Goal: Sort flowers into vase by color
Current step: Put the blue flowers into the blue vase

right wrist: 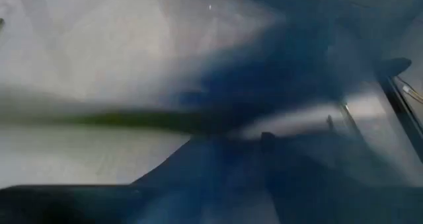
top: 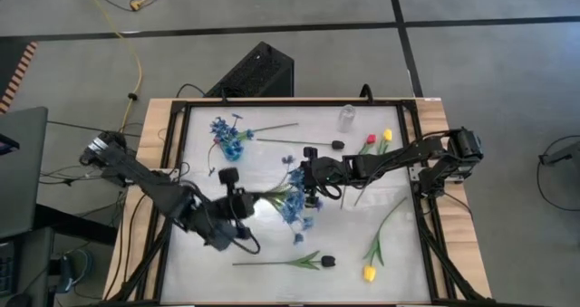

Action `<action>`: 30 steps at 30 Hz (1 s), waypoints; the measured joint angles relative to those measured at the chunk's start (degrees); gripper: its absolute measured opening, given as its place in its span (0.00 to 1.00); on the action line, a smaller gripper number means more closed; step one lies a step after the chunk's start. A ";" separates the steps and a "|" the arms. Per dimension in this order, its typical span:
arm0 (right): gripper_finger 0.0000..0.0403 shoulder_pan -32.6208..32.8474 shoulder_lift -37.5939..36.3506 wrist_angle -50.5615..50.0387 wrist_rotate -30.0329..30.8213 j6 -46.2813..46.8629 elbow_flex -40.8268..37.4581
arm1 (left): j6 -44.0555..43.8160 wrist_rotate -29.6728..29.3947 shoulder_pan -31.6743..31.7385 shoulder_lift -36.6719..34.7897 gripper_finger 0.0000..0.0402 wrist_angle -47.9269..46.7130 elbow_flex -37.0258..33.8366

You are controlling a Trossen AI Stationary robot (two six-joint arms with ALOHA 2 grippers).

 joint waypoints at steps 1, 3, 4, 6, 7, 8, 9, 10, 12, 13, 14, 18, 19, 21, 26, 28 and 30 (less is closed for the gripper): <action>0.41 0.00 0.00 0.00 0.01 -0.01 0.00 | 2.39 -0.29 1.41 -1.66 0.03 -0.66 0.31; 0.41 0.02 0.00 0.00 0.01 0.08 0.00 | 4.64 -0.61 5.22 -5.84 0.03 -2.71 0.32; 0.41 0.02 0.00 -0.09 0.01 0.46 0.00 | 4.84 -0.43 7.39 -8.18 0.03 -3.42 0.32; 0.41 0.04 0.00 -0.24 0.01 1.80 -0.02 | 5.56 0.59 11.89 -12.89 0.03 -3.49 0.32; 0.41 0.02 0.00 -0.45 0.03 2.39 -0.02 | 6.95 1.71 13.92 -15.25 0.03 -2.94 0.32; 0.41 0.04 0.00 -0.85 0.01 2.84 -0.02 | 8.91 3.14 15.77 -17.48 0.03 -1.40 0.32; 0.41 0.09 0.00 -1.32 0.01 3.06 -0.03 | 11.13 4.34 17.40 -19.59 0.03 0.94 0.32; 0.41 0.17 0.00 -1.77 0.01 3.21 -0.04 | 13.61 5.87 19.01 -21.77 0.03 3.82 0.32; 0.41 0.17 0.00 -2.75 0.01 3.21 -0.04 | 19.34 8.64 22.00 -25.80 0.03 9.96 0.32; 0.41 0.17 0.00 -2.99 0.03 3.19 -0.04 | 21.90 9.32 23.63 -27.52 0.03 12.86 0.35; 0.41 0.11 0.00 -3.01 0.03 3.19 -0.07 | 24.28 9.88 25.57 -29.20 0.03 15.23 0.38; 0.41 0.05 0.00 -3.05 0.04 3.97 -0.07 | 28.13 10.54 35.27 -33.28 0.03 19.18 0.40; 0.41 0.05 0.00 -3.09 0.05 4.07 -0.07 | 28.39 11.60 38.01 -33.72 0.03 19.11 0.36; 0.41 0.07 0.00 -3.13 0.05 4.07 -0.07 | 28.45 15.39 43.80 -34.67 0.03 20.61 -1.22; 0.41 1.18 0.00 -3.13 0.16 4.60 -0.07 | 28.80 27.73 60.26 -36.71 0.02 30.66 -10.55; 0.41 1.79 0.00 -3.03 0.16 4.66 -0.07 | 25.88 35.18 67.67 -37.22 0.02 33.75 -13.92; 0.41 2.31 0.00 -2.84 0.14 4.68 -0.07 | 21.79 41.70 75.10 -37.45 0.02 37.42 -16.99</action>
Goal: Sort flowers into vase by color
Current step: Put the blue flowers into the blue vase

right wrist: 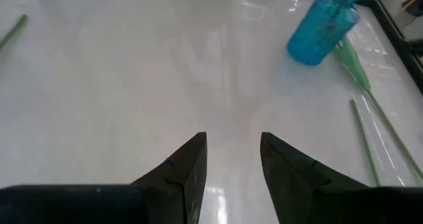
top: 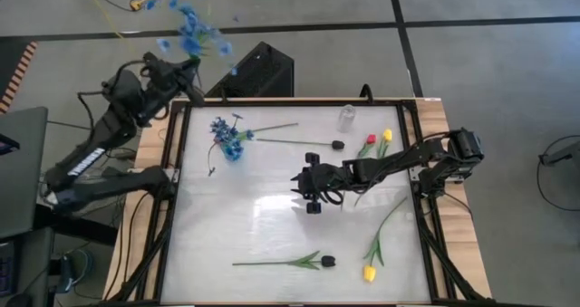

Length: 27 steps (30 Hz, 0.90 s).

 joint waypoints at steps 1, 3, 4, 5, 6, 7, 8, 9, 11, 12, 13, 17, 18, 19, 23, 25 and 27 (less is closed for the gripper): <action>0.41 0.30 0.00 0.07 0.02 0.00 0.00 | -2.28 2.84 3.39 0.07 0.01 0.87 -1.64; 0.41 0.85 0.00 0.34 0.02 -0.02 0.00 | -6.74 8.66 10.08 0.73 0.01 2.77 -5.20; 0.41 0.99 0.00 0.38 0.00 -0.02 0.00 | -8.71 11.64 12.86 1.22 0.01 3.92 -6.87; 0.41 1.28 0.00 0.44 0.00 -0.02 0.00 | -10.97 14.70 15.41 1.75 0.01 5.20 -8.93; 0.41 1.46 0.00 0.49 0.01 -0.02 0.00 | -13.45 17.64 17.80 2.06 0.01 6.38 -11.09; 0.41 1.65 0.00 0.52 0.00 -0.02 0.00 | -15.65 20.55 19.71 2.37 0.01 8.82 -13.11; 0.41 1.76 0.00 0.48 0.02 -0.02 0.00 | -18.04 23.31 21.40 2.57 0.01 12.14 -15.08; 0.41 2.06 -0.02 0.48 0.02 0.00 0.00 | -20.40 25.92 22.85 2.65 0.01 15.22 -17.28; 0.41 2.45 -0.02 0.14 0.02 0.51 0.00 | -25.00 30.30 24.77 2.97 0.01 20.70 -21.80; 0.41 2.77 -0.02 -0.13 0.00 0.86 0.00 | -27.12 32.03 25.36 3.09 0.01 23.44 -24.05; 0.41 3.02 -0.02 -0.51 0.00 0.92 0.00 | -28.54 33.73 25.59 3.02 0.01 26.30 -26.24; 0.41 4.33 -0.02 -2.93 0.02 1.43 0.00 | -33.85 36.60 25.57 2.33 0.01 36.23 -33.34; 0.41 4.59 -0.02 -3.60 0.00 1.96 0.00 | -35.12 36.94 25.33 2.38 0.01 37.74 -34.93; 0.41 4.80 -0.02 -4.20 0.00 2.41 0.00 | -36.58 37.35 24.90 2.39 0.01 39.49 -36.45; 0.41 5.86 -0.02 -6.02 0.02 3.47 -0.01 | -38.50 39.60 22.87 1.91 0.01 45.78 -40.75; 0.41 6.18 -0.02 -5.95 0.04 3.66 -0.11 | -38.60 39.23 21.77 1.45 0.01 45.79 -42.27; 0.41 6.58 -0.02 -5.99 0.07 3.93 -0.11 | -38.22 39.40 20.53 0.86 0.01 45.63 -43.25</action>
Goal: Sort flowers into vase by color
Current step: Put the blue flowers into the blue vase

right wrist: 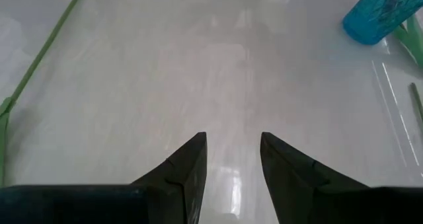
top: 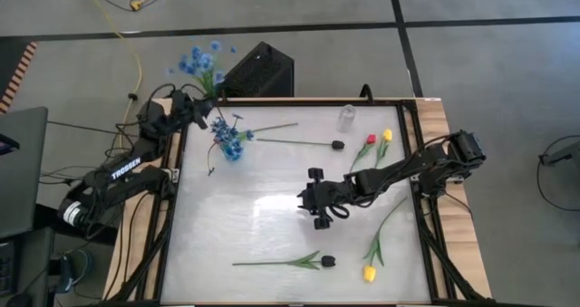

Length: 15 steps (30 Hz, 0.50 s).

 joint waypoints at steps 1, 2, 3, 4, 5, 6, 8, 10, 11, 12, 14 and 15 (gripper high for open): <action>0.41 0.08 0.00 0.04 0.00 0.02 0.00 | 0.27 0.27 -0.43 -0.32 0.01 -0.08 -0.44; 0.41 0.23 -0.02 0.04 0.02 0.02 0.00 | 0.56 0.50 -0.77 -0.53 0.01 -0.06 -0.85; 0.41 0.32 -0.02 0.02 0.04 0.07 -0.01 | 0.86 0.40 -1.10 -0.78 0.01 -0.08 -1.26; 0.41 0.52 -0.02 0.03 0.04 0.37 -0.01 | 1.26 0.37 -1.35 -0.94 0.01 -0.20 -1.62; 0.41 0.67 -0.02 -0.01 0.06 0.96 -0.02 | 1.58 0.22 -1.54 -1.03 0.01 -0.07 -1.98; 0.41 0.80 -0.02 -0.06 0.06 1.51 -0.02 | 1.95 0.22 -1.72 -1.11 0.01 -0.07 -2.39; 0.41 1.22 -0.02 -0.30 0.04 2.45 -0.02 | 2.08 0.24 -1.93 -1.11 0.01 -0.20 -3.25; 0.41 1.80 -0.02 -1.21 0.13 2.60 -0.02 | 2.18 0.11 -2.19 -1.11 0.01 -0.20 -3.98; 0.41 2.06 -0.02 -1.46 0.17 2.60 -0.02 | 2.18 0.08 -2.36 -1.11 0.01 -0.28 -4.25; 0.41 2.30 -0.02 -1.53 0.17 2.60 -0.02 | 2.20 0.09 -2.57 -1.11 0.01 -0.26 -4.47; 0.41 2.60 -0.02 -1.51 0.17 2.58 -0.02 | 2.21 0.19 -2.98 -1.11 0.01 -0.22 -4.85; 0.41 2.58 -0.02 -1.43 0.17 2.58 -0.02 | 2.20 0.21 -3.13 -1.11 0.01 -0.26 -4.95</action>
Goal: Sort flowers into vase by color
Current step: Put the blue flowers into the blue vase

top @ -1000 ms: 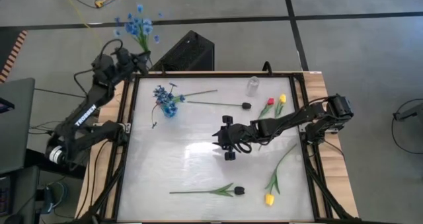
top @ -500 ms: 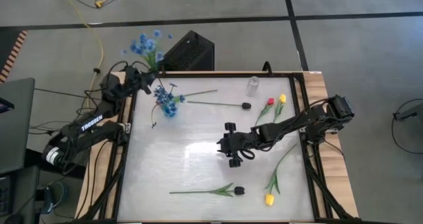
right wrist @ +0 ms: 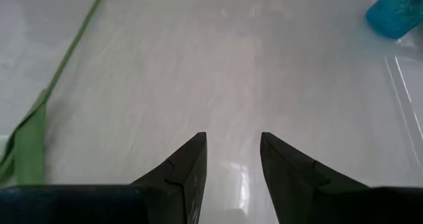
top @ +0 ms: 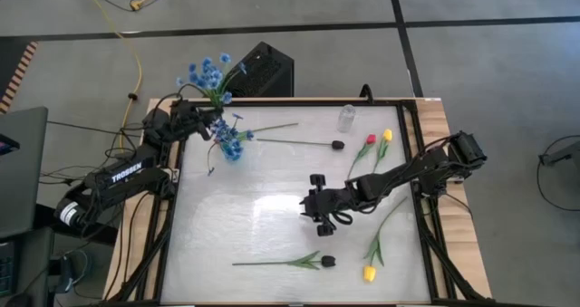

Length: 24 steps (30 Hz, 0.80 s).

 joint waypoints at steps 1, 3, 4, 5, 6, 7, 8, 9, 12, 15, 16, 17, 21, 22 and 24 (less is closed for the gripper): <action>0.41 0.00 0.00 0.01 -0.01 0.00 -0.01 | 0.00 0.07 -0.21 0.00 0.01 -0.01 -0.03; 0.41 -0.09 0.00 -0.01 0.01 0.05 -0.02 | -0.08 0.32 -0.54 0.00 0.01 0.50 -0.03; 0.41 -0.12 0.00 -0.01 0.02 0.40 -0.02 | -0.27 0.54 -0.57 -0.01 0.01 1.08 -0.03; 0.41 -0.15 0.00 -0.01 0.03 0.57 -0.02 | -0.33 0.83 -0.57 -0.02 0.01 1.55 -0.03; 0.41 -0.13 0.00 -0.01 0.03 0.76 -0.02 | -0.33 1.09 -0.57 -0.03 0.01 1.84 -0.03; 0.41 -0.08 0.00 -0.06 0.03 0.90 -0.02 | -0.21 1.16 -0.57 -0.02 0.01 1.92 -0.03; 0.41 -0.02 0.00 -0.12 0.03 0.94 -0.02 | 0.21 1.16 -0.57 -0.02 0.01 1.82 -0.03; 0.41 0.09 0.00 -0.18 0.03 1.02 -0.02 | 0.75 1.17 -0.57 -0.02 0.01 1.57 -0.03; 0.41 0.34 0.00 -0.18 0.03 1.03 -0.02 | 2.10 1.17 -0.57 -0.02 0.01 0.69 -0.03; 0.41 0.33 0.00 -0.18 0.03 1.02 -0.02 | 3.65 1.16 -0.58 -0.02 0.01 -0.52 -0.03; 0.41 0.33 0.00 -0.18 0.03 1.03 -0.02 | 4.34 1.14 -0.63 -0.02 0.01 -1.00 -0.03; 0.41 0.31 0.00 -0.18 0.03 1.01 -0.02 | 5.21 1.15 -0.75 -0.02 0.01 -1.66 -0.01; 0.41 0.28 0.00 -0.16 0.01 0.98 -0.03 | 8.73 1.07 -2.04 -0.02 0.01 -3.41 -0.01; 0.41 0.28 0.00 -0.16 0.03 0.98 -0.03 | 9.54 1.13 -2.61 -0.02 0.01 -3.78 -0.01; 0.41 0.28 0.00 -0.14 0.01 0.85 -0.02 | 11.51 1.37 -3.77 -0.02 0.01 -4.35 -0.01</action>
